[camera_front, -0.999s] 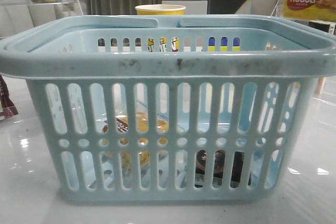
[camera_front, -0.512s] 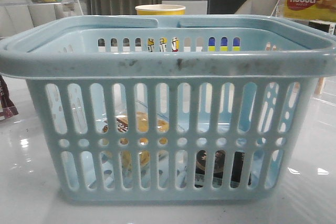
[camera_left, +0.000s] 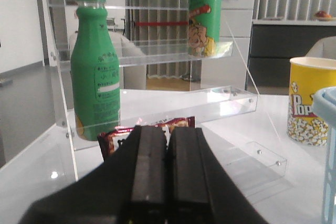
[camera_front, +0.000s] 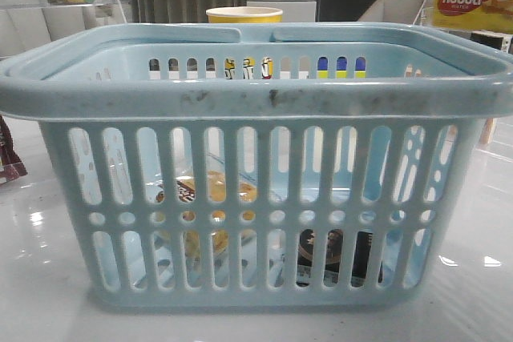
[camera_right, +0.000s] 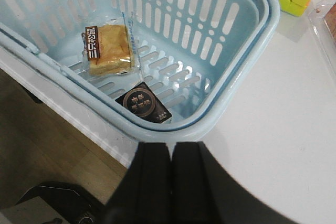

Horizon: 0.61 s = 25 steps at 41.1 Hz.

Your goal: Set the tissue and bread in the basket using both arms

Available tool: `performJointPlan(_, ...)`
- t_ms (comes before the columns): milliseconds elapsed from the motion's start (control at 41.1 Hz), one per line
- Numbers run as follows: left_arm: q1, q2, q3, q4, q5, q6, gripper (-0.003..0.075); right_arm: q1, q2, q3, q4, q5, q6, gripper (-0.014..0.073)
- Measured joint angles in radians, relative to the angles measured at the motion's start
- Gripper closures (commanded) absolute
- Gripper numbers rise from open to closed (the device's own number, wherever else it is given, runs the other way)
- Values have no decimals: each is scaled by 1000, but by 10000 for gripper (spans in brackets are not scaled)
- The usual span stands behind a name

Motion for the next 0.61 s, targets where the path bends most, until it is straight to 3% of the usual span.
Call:
performJointPlan(219, -55, 0, 0, 17, -8, 0, 627, 0, -2, 0, 0, 1, 0, 545)
performJointPlan(609, -57, 0, 0, 21, -8, 0, 627, 0, -2, 0, 0, 1, 0, 545)
